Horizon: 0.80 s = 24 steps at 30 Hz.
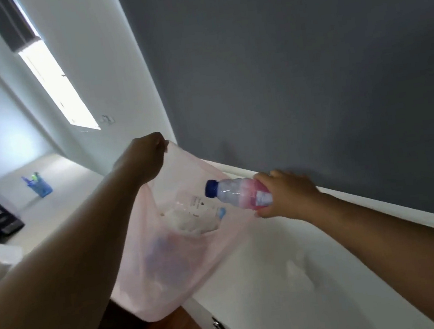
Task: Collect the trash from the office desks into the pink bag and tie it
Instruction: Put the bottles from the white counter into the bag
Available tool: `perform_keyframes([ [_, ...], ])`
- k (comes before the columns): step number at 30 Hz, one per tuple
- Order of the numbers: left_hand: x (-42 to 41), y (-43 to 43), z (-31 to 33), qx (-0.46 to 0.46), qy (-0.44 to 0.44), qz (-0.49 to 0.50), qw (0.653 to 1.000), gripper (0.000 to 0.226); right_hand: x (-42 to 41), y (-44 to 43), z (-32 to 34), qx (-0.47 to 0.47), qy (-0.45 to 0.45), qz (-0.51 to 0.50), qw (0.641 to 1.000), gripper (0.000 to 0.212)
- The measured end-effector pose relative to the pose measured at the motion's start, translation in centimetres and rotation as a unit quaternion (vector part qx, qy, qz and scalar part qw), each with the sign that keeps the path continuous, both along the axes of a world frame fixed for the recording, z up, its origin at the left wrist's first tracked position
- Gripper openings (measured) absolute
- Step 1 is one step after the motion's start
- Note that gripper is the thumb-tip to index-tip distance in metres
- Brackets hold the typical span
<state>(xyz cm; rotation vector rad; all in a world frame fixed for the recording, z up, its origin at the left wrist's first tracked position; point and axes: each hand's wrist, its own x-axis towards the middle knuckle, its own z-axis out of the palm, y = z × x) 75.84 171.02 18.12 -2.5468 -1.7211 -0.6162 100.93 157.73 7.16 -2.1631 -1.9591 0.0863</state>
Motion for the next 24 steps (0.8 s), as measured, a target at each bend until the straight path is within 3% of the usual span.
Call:
perform_keyframes([
  [3, -1.5, -0.8, 1.0, 0.006, -0.007, 0.01, 1.0, 0.024, -6.7, 3.8, 1.8, 0.031, 0.083, 0.081, 0.993, 0.102],
  [6, -3.1, -1.2, 2.5, 0.022, -0.021, 0.015, 0.999, 0.023, -9.3, 5.9, 1.2, 0.136, 0.178, 0.081, 0.971, 0.077],
  [9, -4.8, -1.3, 3.1, 0.028, -0.018, 0.031, 0.999, 0.026, -6.5, 5.3, -1.9, 0.195, 0.156, -0.019, 0.968, 0.047],
  [11, -5.7, -1.4, 2.9, 0.027, -0.015, 0.033, 0.999, 0.025, -3.6, 4.2, -3.9, 0.086, 0.19, -0.085, 0.974, 0.052],
  [13, -6.1, -1.2, 2.0, 0.023, -0.029, 0.029, 0.999, 0.024, -0.8, 2.4, -5.4, -0.139, 0.187, -0.088, 0.969, 0.077],
  [15, -5.9, -1.1, 1.2, 0.018, -0.035, 0.03, 0.999, 0.024, 0.8, 0.5, -5.8, -0.304, 0.161, -0.048, 0.938, 0.107],
  [17, -4.5, -0.9, -0.2, 0.007, -0.035, 0.013, 0.999, 0.024, 1.4, -1.5, -6.6, -0.356, 0.124, -0.029, 0.926, 0.118],
  [19, -2.9, -0.9, -1.7, -0.008, -0.025, -0.003, 1.0, 0.024, 0.8, -3.5, -8.5, -0.339, 0.075, -0.014, 0.938, 0.105],
  [23, 0.0, -1.1, -3.4, -0.045, 0.002, -0.041, 0.998, 0.027, -0.5, -6.2, -10.7, -0.274, 0.145, -0.005, 0.951, 0.016],
  [24, 0.3, -1.2, -3.5, -0.048, -0.001, -0.046, 0.998, 0.027, -0.5, -6.1, -10.6, -0.272, 0.148, -0.002, 0.951, 0.01],
])
